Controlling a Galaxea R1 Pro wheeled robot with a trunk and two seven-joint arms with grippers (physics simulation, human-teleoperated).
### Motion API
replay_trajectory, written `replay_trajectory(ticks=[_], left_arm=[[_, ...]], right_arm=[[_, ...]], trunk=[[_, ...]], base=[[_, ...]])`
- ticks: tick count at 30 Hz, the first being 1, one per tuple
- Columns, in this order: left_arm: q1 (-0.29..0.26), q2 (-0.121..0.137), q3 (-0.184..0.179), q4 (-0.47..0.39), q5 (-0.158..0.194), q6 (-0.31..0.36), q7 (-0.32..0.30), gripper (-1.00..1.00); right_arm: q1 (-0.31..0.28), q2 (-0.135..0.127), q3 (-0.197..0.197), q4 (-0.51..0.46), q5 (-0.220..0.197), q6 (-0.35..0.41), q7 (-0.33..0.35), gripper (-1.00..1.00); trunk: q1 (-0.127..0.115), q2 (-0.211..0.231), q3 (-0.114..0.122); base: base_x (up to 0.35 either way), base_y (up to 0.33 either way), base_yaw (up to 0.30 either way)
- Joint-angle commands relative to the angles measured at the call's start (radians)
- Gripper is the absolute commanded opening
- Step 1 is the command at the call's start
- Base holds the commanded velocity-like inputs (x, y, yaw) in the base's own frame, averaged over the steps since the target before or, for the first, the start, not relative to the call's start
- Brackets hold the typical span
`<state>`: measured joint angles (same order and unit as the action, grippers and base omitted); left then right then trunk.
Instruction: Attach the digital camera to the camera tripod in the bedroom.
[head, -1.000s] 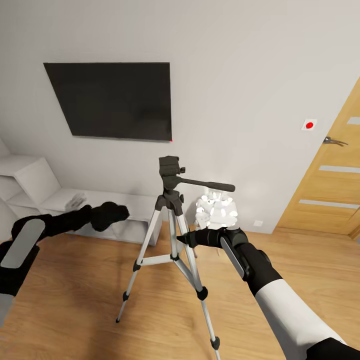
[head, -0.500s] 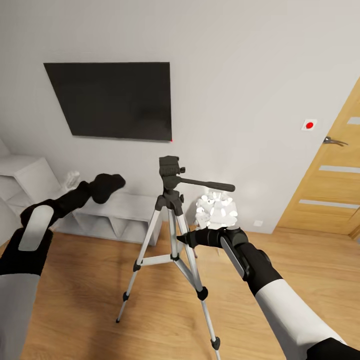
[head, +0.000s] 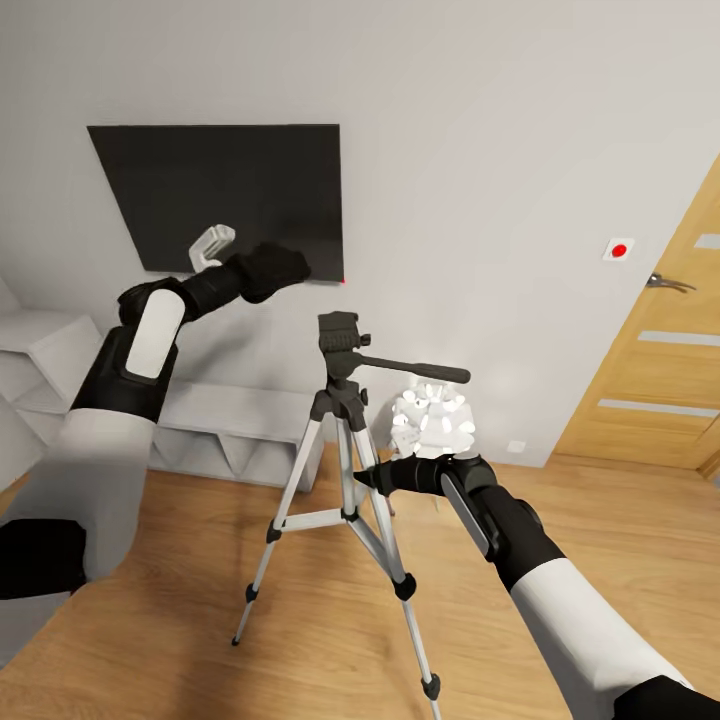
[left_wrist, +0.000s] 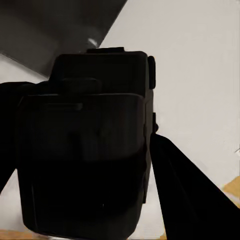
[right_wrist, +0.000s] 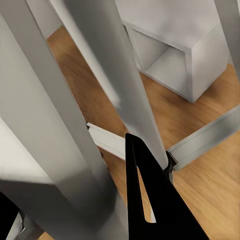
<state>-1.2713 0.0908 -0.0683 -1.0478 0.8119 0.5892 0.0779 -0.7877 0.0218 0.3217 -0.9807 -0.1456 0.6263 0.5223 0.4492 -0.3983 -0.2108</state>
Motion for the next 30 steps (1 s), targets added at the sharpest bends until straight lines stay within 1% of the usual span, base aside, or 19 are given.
replay_trajectory(ticks=[1, 4, 6, 8, 10, 11, 12, 13, 14, 15, 18, 19, 21, 22, 23, 24, 26, 29, 30], left_arm=[[-0.002, -0.001, 0.008, -0.003, 0.004, -0.014, 0.012, -1.00], [-0.003, -0.004, 0.047, -0.006, -0.002, -0.069, 0.015, -1.00], [-0.003, -0.001, 0.064, 0.002, 0.001, -0.110, -0.036, -1.00], [-0.003, 0.002, 0.067, 0.017, 0.003, -0.120, -0.148, -1.00], [-0.003, 0.009, 0.070, 0.059, 0.000, -0.129, -0.387, -1.00], [-0.003, 0.016, 0.073, 0.108, -0.003, -0.135, -0.566, -1.00], [-0.003, 0.022, 0.077, 0.139, -0.001, -0.140, -0.649, -1.00], [-0.003, 0.032, 0.088, 0.159, 0.002, -0.150, -0.707, -1.00], [-0.003, 0.060, 0.116, 0.173, 0.009, -0.171, -0.769, -1.00], [-0.003, 0.082, 0.131, 0.176, 0.013, -0.181, -0.805, -1.00], [-0.003, 0.116, 0.149, 0.186, 0.011, -0.197, -0.900, -1.00], [-0.003, 0.126, 0.152, 0.188, -0.002, -0.202, -0.935, -1.00], [-0.003, 0.130, 0.143, 0.187, -0.018, -0.203, -0.964, -1.00], [-0.003, 0.145, 0.099, 0.193, -0.060, -0.205, -1.090, -1.00], [-0.003, 0.151, 0.077, 0.198, -0.082, -0.206, -1.153, -1.00], [-0.003, 0.154, 0.067, 0.199, -0.095, -0.207, -1.184, -1.00], [-0.003, 0.157, 0.043, 0.201, -0.143, -0.216, -1.281, -1.00], [-0.003, 0.158, 0.031, 0.192, -0.181, -0.247, -1.330, -1.00], [-0.003, 0.158, 0.025, 0.188, -0.205, -0.279, -1.349, -1.00]], right_arm=[[-0.001, 0.000, 0.000, 0.013, 0.017, 0.038, -0.004, -1.00], [-0.001, 0.000, 0.000, 0.013, 0.017, 0.038, -0.005, -1.00], [-0.001, 0.000, 0.000, 0.013, 0.017, 0.038, -0.005, -1.00], [-0.001, 0.000, 0.000, 0.013, 0.016, 0.038, -0.005, -1.00], [-0.001, -0.001, 0.000, 0.013, 0.015, 0.038, -0.005, -1.00], [-0.001, -0.001, -0.001, 0.014, 0.015, 0.038, -0.005, -1.00], [-0.001, -0.001, -0.001, 0.014, 0.014, 0.038, -0.005, -1.00], [-0.001, -0.001, 0.000, 0.014, 0.014, 0.038, -0.005, -1.00], [-0.001, -0.001, 0.000, 0.014, 0.014, 0.038, -0.005, -1.00], [-0.001, -0.001, -0.001, 0.014, 0.015, 0.038, -0.005, -1.00], [-0.001, -0.002, -0.002, 0.014, 0.017, 0.039, -0.005, -1.00], [-0.001, -0.002, -0.002, 0.014, 0.017, 0.039, -0.005, -1.00], [-0.001, -0.002, -0.002, 0.014, 0.017, 0.039, -0.004, -1.00], [-0.001, -0.002, -0.002, 0.014, 0.017, 0.039, -0.004, -1.00], [-0.001, -0.002, -0.001, 0.014, 0.017, 0.039, -0.004, -1.00], [-0.001, -0.002, -0.001, 0.014, 0.017, 0.039, -0.005, -1.00], [-0.001, -0.002, -0.002, 0.014, 0.015, 0.038, -0.005, -1.00], [-0.001, -0.002, -0.001, 0.014, 0.014, 0.038, -0.005, -1.00], [-0.001, -0.002, -0.001, 0.014, 0.014, 0.038, -0.005, -1.00]], trunk=[[0.001, -0.002, -0.002], [0.001, -0.002, -0.002], [0.001, -0.002, -0.002], [0.001, -0.002, -0.002], [0.001, -0.002, -0.002], [0.001, -0.002, -0.002], [0.001, -0.002, -0.002], [0.001, -0.002, -0.002], [0.001, -0.002, -0.002], [0.001, -0.002, -0.002], [0.001, -0.002, -0.002], [0.001, -0.002, -0.002], [0.001, -0.002, -0.002], [0.001, -0.002, -0.002], [0.001, -0.002, -0.002], [0.001, -0.002, -0.002], [0.001, -0.002, -0.002], [0.001, -0.002, -0.002], [0.001, -0.002, -0.002]], base=[[0.000, 0.000, 0.000], [0.000, 0.000, 0.000], [0.000, 0.000, 0.000], [0.000, 0.000, 0.000], [0.000, 0.000, 0.000], [0.000, 0.000, 0.000], [0.000, 0.000, 0.000], [0.000, 0.000, 0.000], [0.000, 0.000, 0.000], [0.000, 0.000, 0.000], [0.000, 0.000, 0.000], [0.000, 0.000, 0.000], [0.000, 0.000, 0.000], [0.000, 0.000, 0.000], [0.000, 0.000, 0.000], [0.000, 0.000, 0.000], [0.000, 0.000, 0.000], [0.000, 0.000, 0.000], [0.000, 0.000, 0.000]])
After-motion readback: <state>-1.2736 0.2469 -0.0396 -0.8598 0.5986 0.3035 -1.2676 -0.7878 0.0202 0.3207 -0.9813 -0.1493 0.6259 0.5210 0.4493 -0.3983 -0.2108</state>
